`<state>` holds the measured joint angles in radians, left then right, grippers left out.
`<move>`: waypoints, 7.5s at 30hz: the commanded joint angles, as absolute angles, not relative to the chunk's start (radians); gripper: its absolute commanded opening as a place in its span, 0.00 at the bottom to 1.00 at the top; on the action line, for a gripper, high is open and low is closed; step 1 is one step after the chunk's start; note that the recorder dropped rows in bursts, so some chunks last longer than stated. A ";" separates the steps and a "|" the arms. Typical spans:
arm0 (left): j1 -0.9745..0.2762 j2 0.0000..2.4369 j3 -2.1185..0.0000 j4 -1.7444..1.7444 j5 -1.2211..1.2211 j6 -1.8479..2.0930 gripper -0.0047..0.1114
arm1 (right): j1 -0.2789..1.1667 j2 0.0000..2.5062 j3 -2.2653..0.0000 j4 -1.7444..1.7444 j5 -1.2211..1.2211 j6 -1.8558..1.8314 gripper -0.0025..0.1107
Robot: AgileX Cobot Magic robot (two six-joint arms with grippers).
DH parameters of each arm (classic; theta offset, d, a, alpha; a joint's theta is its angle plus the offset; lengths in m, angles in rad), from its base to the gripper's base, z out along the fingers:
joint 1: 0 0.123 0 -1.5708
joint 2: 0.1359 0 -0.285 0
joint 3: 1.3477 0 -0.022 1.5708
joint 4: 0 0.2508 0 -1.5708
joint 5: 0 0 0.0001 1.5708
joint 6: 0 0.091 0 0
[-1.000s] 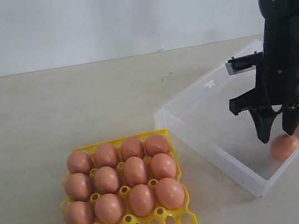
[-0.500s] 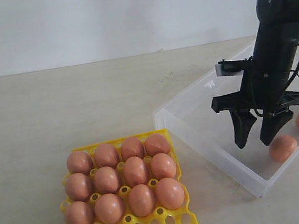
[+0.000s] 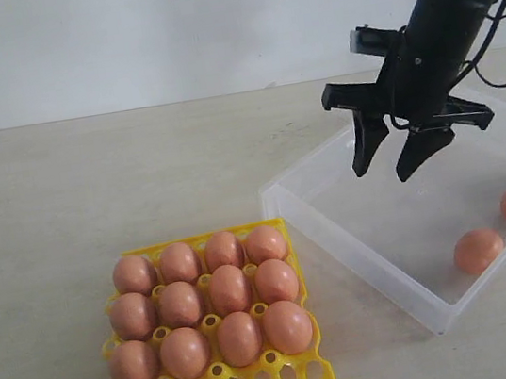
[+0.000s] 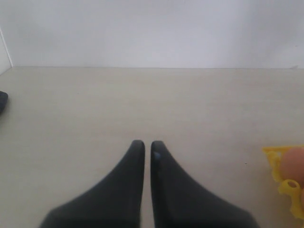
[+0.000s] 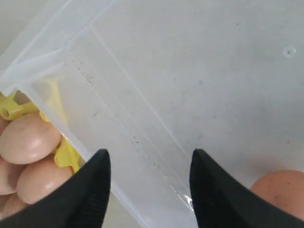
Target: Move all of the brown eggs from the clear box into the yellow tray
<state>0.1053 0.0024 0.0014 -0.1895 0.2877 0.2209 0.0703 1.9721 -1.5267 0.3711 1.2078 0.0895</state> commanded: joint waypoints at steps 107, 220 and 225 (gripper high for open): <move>0.108 0.000 0.000 -0.194 0.284 0.228 0.08 | 0.069 1.966 -1.303 -0.177 1.124 0.246 0.41; 0.108 0.000 0.000 -0.194 0.286 0.228 0.08 | 0.987 1.913 -0.458 -0.032 -1.047 0.435 0.02; 0.108 0.000 0.000 -0.194 0.286 0.228 0.08 | 0.987 1.932 -0.542 -0.069 -1.021 0.433 0.02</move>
<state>0.1053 0.0024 0.0014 -0.1895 0.2877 0.2209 0.9856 1.9287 -0.4964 -0.0455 -1.0159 0.4312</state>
